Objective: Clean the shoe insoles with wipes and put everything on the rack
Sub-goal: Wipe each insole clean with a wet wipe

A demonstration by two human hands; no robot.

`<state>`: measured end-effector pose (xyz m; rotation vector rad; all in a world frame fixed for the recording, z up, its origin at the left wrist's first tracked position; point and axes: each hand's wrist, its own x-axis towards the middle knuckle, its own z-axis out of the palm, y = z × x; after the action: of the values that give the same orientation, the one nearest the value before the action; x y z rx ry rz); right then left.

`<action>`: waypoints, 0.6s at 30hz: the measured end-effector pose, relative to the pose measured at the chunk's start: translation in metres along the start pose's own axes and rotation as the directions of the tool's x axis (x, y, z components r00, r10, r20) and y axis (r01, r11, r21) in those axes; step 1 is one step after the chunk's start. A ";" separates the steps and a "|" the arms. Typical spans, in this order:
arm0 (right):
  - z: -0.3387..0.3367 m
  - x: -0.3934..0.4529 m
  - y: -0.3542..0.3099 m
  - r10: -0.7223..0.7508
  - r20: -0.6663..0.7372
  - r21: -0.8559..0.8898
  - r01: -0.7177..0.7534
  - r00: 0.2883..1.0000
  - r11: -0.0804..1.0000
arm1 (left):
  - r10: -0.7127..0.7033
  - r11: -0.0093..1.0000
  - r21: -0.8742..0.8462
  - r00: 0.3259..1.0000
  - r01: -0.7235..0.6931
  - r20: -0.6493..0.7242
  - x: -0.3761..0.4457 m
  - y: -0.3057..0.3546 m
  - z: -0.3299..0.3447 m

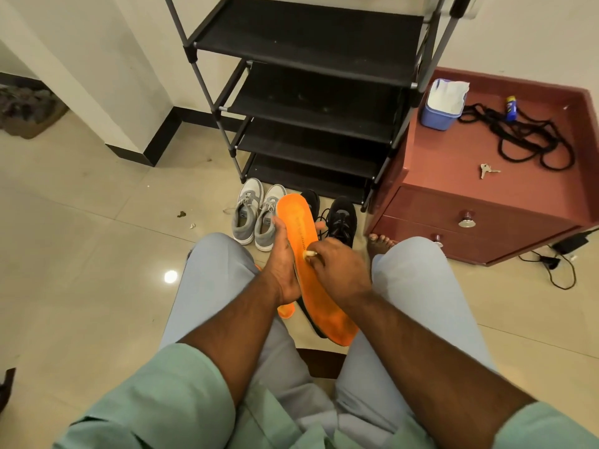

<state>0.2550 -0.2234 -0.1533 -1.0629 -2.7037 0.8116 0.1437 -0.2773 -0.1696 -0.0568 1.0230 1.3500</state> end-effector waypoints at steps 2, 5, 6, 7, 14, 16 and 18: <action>0.000 -0.005 0.004 0.025 0.131 -0.068 -0.016 0.991 0.998 | 0.018 1.000 -0.025 1.000 -0.019 -0.009 0.003 0.003 -0.002; -0.004 -0.006 0.006 0.071 0.112 -0.023 -0.069 0.991 0.997 | 0.021 1.000 -0.005 1.000 -0.021 -0.007 0.005 0.002 -0.003; -0.005 -0.003 0.006 0.083 0.058 0.007 -0.084 0.995 0.996 | 0.015 1.000 0.016 1.000 -0.014 -0.011 0.005 0.001 -0.003; -0.005 0.000 0.006 0.094 0.002 0.030 -0.094 0.996 0.995 | 0.007 0.999 0.040 1.000 -0.006 -0.018 0.004 0.000 -0.002; 0.004 -0.001 0.017 0.149 0.151 0.058 -0.159 0.977 0.986 | 0.011 0.999 0.032 0.999 -0.009 -0.052 0.005 0.005 -0.003; 0.005 -0.003 0.021 0.160 0.155 0.070 -0.173 0.975 0.983 | 0.014 1.000 0.026 0.999 -0.013 -0.032 0.006 0.007 -0.005; 0.002 0.002 0.019 0.160 0.031 0.151 -0.163 0.987 0.975 | 0.016 0.999 0.051 0.999 -0.015 -0.034 0.006 0.005 -0.004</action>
<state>0.2644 -0.2111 -0.1649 -1.2567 -2.5446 1.0414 0.1363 -0.2732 -0.1730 -0.0337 1.0880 1.3401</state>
